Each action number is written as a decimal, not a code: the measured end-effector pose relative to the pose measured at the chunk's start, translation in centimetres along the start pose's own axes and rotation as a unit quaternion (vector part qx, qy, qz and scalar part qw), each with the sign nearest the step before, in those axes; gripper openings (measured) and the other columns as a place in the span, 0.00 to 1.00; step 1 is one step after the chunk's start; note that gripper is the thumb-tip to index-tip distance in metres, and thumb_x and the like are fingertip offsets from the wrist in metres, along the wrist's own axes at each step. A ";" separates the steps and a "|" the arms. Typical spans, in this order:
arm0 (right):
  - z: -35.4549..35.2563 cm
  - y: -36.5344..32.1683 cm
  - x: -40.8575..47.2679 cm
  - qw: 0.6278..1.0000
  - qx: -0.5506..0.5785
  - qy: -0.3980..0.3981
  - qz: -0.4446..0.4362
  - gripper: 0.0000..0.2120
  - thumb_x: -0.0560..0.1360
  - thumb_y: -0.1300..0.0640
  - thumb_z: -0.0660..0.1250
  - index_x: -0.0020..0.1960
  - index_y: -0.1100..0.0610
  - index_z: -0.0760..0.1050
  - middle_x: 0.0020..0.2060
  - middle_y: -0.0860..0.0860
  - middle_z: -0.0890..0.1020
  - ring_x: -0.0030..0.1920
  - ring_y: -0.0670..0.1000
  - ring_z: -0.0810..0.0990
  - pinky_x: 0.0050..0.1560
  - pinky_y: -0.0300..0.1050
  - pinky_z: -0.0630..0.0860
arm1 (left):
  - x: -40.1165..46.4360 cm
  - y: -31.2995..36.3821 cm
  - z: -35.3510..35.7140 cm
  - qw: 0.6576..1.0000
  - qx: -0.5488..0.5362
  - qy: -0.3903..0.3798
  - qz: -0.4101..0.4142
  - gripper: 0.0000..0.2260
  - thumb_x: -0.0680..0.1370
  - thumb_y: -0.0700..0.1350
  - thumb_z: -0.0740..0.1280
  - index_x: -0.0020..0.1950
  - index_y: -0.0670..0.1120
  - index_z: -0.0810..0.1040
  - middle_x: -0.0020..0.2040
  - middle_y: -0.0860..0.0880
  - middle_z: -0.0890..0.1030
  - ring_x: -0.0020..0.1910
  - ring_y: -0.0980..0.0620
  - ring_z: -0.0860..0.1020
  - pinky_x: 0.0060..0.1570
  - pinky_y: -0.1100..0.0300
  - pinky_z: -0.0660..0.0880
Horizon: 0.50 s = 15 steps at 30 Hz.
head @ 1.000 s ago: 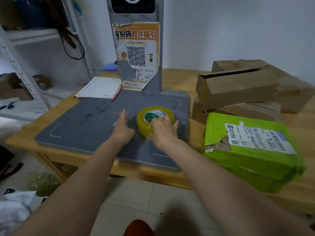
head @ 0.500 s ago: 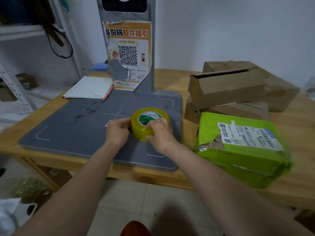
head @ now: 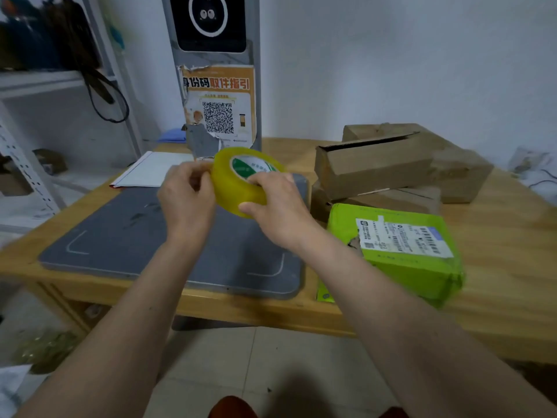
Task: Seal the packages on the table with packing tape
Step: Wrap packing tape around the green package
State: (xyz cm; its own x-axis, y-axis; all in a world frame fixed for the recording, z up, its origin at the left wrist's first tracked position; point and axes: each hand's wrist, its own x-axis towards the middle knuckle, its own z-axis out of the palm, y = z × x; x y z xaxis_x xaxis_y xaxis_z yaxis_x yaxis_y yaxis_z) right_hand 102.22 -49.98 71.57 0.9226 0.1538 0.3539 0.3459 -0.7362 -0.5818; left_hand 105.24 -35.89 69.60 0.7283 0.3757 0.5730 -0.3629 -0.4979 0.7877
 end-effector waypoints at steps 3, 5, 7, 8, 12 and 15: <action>-3.4 -0.5 -0.9 0.999 -0.014 0.026 -0.022 0.23 0.76 0.53 0.70 0.69 0.56 0.71 0.65 0.53 0.73 0.70 0.54 0.62 0.66 0.43 0.59 | -0.4 3.1 0.3 0.998 -0.024 0.026 0.058 0.08 0.79 0.39 0.64 0.55 0.42 0.82 0.49 0.49 0.79 0.46 0.52 0.78 0.49 0.63 0.75; -5.7 -0.3 -1.8 0.999 -0.027 0.035 -0.027 0.23 0.76 0.53 0.70 0.68 0.56 0.71 0.65 0.53 0.74 0.69 0.54 0.63 0.65 0.43 0.60 | -1.0 4.8 1.1 0.996 -0.027 0.031 0.081 0.09 0.80 0.39 0.64 0.58 0.42 0.80 0.49 0.50 0.76 0.46 0.55 0.76 0.47 0.69 0.72; -7.8 0.1 -2.8 0.998 -0.042 0.043 -0.027 0.22 0.76 0.52 0.70 0.67 0.56 0.73 0.64 0.53 0.75 0.68 0.54 0.66 0.65 0.45 0.64 | -1.7 6.2 2.1 0.995 -0.039 0.025 0.089 0.11 0.81 0.39 0.64 0.61 0.41 0.80 0.50 0.47 0.77 0.48 0.54 0.75 0.49 0.67 0.71; -8.9 0.4 -3.3 0.998 -0.044 0.046 -0.024 0.22 0.75 0.52 0.70 0.67 0.56 0.73 0.63 0.54 0.76 0.67 0.55 0.68 0.63 0.44 0.65 | -2.1 6.9 2.6 0.994 -0.046 0.021 0.093 0.10 0.81 0.39 0.64 0.60 0.40 0.80 0.51 0.45 0.78 0.49 0.52 0.76 0.50 0.66 0.71; -12.4 1.9 -5.2 0.999 -0.022 0.043 -0.007 0.16 0.75 0.52 0.70 0.61 0.56 0.77 0.55 0.55 0.80 0.56 0.52 0.75 0.45 0.40 0.63 | -3.9 9.7 4.7 0.991 -0.072 0.019 0.107 0.07 0.80 0.39 0.65 0.50 0.37 0.81 0.47 0.46 0.76 0.47 0.49 0.75 0.47 0.66 0.69; -14.0 2.9 -6.6 0.999 -0.004 0.039 0.005 0.11 0.76 0.53 0.69 0.57 0.57 0.78 0.49 0.53 0.80 0.49 0.51 0.76 0.43 0.43 0.67 | -5.1 11.5 6.1 0.991 -0.075 0.010 0.112 0.06 0.80 0.38 0.65 0.48 0.35 0.79 0.50 0.44 0.72 0.44 0.56 0.73 0.45 0.72 0.69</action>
State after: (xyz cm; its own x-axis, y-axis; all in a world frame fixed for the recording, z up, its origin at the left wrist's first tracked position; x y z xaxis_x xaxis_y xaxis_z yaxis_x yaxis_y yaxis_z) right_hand 94.71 -62.37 77.79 0.9095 0.0941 0.4048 0.3351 -0.7422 -0.5804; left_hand 100.87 -48.28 74.39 0.6083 0.2858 0.7405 -0.5973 -0.4496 0.6642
